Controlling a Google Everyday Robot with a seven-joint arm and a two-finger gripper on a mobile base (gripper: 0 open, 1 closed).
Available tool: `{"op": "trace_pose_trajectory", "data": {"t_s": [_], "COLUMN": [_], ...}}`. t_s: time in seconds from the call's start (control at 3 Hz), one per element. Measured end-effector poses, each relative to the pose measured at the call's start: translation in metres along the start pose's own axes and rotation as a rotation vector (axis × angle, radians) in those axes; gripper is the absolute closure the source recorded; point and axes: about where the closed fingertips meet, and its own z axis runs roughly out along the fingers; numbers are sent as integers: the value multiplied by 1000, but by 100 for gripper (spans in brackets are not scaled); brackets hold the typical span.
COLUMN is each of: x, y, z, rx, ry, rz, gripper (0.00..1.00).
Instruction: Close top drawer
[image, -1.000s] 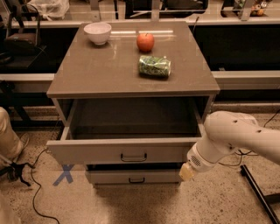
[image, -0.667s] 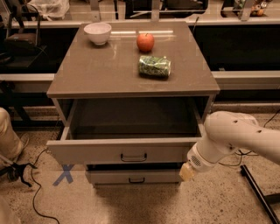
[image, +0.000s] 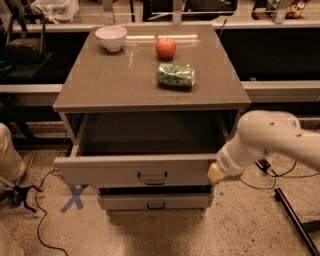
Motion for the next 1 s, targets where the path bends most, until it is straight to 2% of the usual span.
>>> {"op": "trace_pose_trajectory", "data": {"t_s": [0.33,0.67,1.0], "x": [-2,-32,-78], "y": [-1,-8,-21], "z": [-1,9,25], "rx": [4,4,8], "ry": [-5,-26,-56], "rz": [0,9,24], "gripper": [100,100,100]}}
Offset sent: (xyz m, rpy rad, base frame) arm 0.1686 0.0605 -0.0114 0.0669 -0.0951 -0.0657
